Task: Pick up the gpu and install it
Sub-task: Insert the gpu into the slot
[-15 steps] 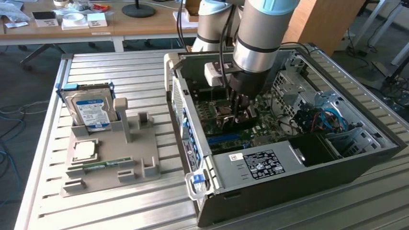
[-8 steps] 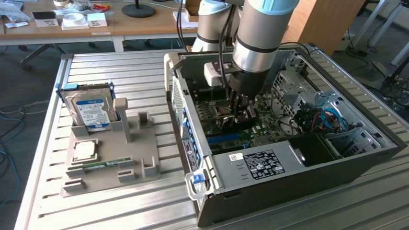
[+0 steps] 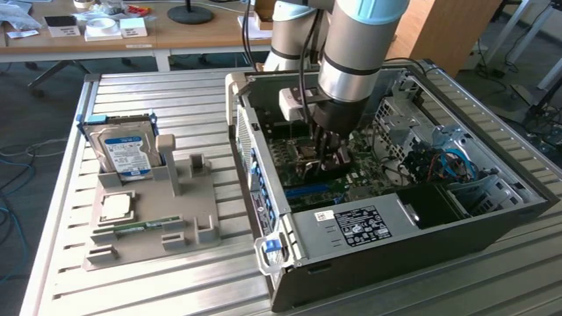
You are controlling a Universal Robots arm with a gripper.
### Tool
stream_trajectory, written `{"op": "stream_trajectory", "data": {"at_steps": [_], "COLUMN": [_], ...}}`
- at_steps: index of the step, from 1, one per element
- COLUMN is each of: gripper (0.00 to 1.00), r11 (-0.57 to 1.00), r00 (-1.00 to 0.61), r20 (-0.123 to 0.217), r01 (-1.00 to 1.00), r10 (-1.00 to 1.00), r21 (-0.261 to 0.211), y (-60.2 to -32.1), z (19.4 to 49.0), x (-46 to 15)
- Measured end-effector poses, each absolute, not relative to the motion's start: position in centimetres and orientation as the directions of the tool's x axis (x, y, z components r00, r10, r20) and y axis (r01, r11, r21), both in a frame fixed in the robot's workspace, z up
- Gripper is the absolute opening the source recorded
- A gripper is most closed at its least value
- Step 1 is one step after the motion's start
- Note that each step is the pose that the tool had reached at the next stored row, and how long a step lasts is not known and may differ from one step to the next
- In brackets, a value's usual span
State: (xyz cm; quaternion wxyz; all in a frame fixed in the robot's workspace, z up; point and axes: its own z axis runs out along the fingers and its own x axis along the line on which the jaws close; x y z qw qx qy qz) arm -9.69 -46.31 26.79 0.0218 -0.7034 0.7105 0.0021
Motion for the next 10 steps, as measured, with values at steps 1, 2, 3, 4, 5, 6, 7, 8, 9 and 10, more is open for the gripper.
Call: {"op": "stream_trajectory", "data": {"at_steps": [1,2,3,4,5,6,7,8,9,10], "gripper": [0.27,0.27,0.27,0.27,0.27,0.27,0.27,0.27,0.27,0.27], "r11": [0.01,0.01,0.01,0.01,0.01,0.01,0.01,0.01,0.01,0.01], "r00": [-0.01,-0.01,-0.01,-0.01,-0.009,-0.009,-0.01,-0.01,-0.01,-0.01], "r20": [-0.034,-0.034,-0.034,-0.034,-0.033,-0.033,-0.033,-0.033,-0.033,-0.033], "r01": [-1.0,-1.0,-1.0,-1.0,-1.0,-1.0,-1.0,-1.0,-1.0,-1.0], "r10": [-0.999,-0.999,-0.999,-0.999,-0.999,-0.999,-0.999,-0.999,-0.999,-0.999], "r21": [-0.028,-0.028,-0.028,-0.028,-0.028,-0.028,-0.028,-0.028,-0.028,-0.028], "y": [-46.31,-46.31,-46.31,-46.31,-46.31,-46.31,-46.31,-46.31,-46.31,-46.31], "z": [26.72,26.66,26.6,26.53,26.47,26.4,26.33,26.26,26.18,26.1], "x": [-9.69,-9.69,-9.69,-9.69,-9.69,-9.69,-9.69,-9.69,-9.69,-9.69]}}
